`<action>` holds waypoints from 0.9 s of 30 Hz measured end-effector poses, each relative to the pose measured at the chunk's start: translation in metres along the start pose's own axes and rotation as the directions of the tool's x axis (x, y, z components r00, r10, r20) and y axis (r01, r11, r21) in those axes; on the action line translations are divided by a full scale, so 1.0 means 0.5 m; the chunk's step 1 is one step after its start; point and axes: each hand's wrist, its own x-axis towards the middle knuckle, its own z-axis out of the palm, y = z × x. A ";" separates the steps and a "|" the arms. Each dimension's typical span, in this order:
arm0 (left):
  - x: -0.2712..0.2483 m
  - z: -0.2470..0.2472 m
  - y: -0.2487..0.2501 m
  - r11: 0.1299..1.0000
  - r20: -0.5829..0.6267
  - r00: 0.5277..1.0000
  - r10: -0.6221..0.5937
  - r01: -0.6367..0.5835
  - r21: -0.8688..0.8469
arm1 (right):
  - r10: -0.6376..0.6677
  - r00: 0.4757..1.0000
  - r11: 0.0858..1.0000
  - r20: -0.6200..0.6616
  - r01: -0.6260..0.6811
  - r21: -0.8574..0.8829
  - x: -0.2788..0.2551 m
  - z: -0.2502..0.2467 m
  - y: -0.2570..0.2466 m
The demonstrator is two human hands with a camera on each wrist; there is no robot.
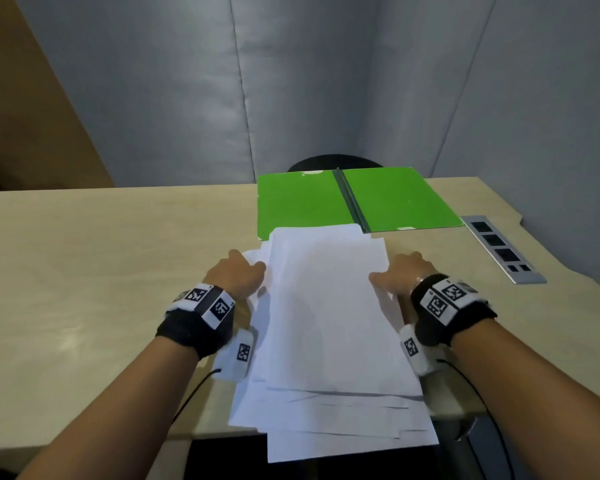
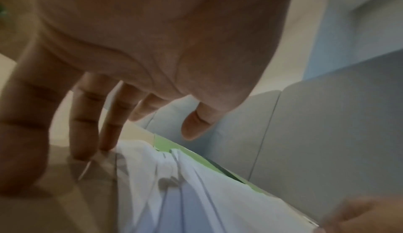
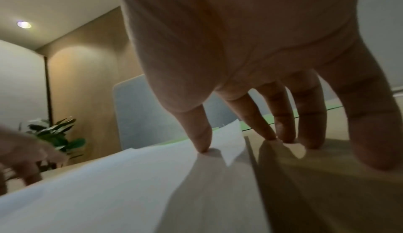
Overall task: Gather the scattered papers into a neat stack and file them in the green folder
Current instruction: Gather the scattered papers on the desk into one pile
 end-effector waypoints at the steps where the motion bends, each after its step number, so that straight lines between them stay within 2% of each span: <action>1: -0.010 0.002 0.003 0.999 0.002 1.000 0.030 -0.030 -0.012 | -0.017 1.000 0.999 -0.007 0.017 -0.032 -0.007 0.007 -0.005; 5: -0.040 0.020 0.028 0.975 0.119 0.983 0.141 -0.117 -0.191 | -0.084 0.996 0.996 0.033 0.083 0.042 -0.025 0.023 -0.055; 9: -0.035 0.027 0.018 0.960 0.118 0.981 0.153 -0.119 -0.252 | -0.022 0.996 0.950 0.086 -0.006 0.314 -0.017 0.010 -0.063; 13: -0.036 0.024 0.000 0.950 0.112 0.984 0.140 -0.102 -0.296 | 0.015 0.990 0.878 0.144 -0.082 0.471 -0.007 -0.002 -0.063; 15: -0.034 0.025 -0.007 0.948 0.099 0.985 0.144 -0.109 -0.299 | 0.018 0.992 0.893 0.123 -0.071 0.444 -0.016 -0.003 -0.066; 17: -0.033 0.027 -0.010 0.948 0.093 0.985 0.146 -0.113 -0.296 | 0.052 0.997 0.959 0.062 -0.067 0.276 -0.029 -0.002 -0.067; 19: -0.035 0.032 -0.009 0.955 0.074 0.985 0.153 -0.128 -0.269 | 0.043 0.998 0.979 0.046 -0.051 0.196 -0.044 0.000 -0.080; 25: -0.037 0.044 -0.016 0.966 -0.003 0.984 0.180 -0.178 -0.186 | -0.009 0.988 0.872 0.154 -0.067 0.485 -0.054 -0.022 -0.095; 27: -0.032 0.045 -0.016 0.967 -0.012 0.985 0.173 -0.172 -0.187 | 0.012 0.980 0.809 0.199 -0.126 0.573 -0.057 -0.027 -0.084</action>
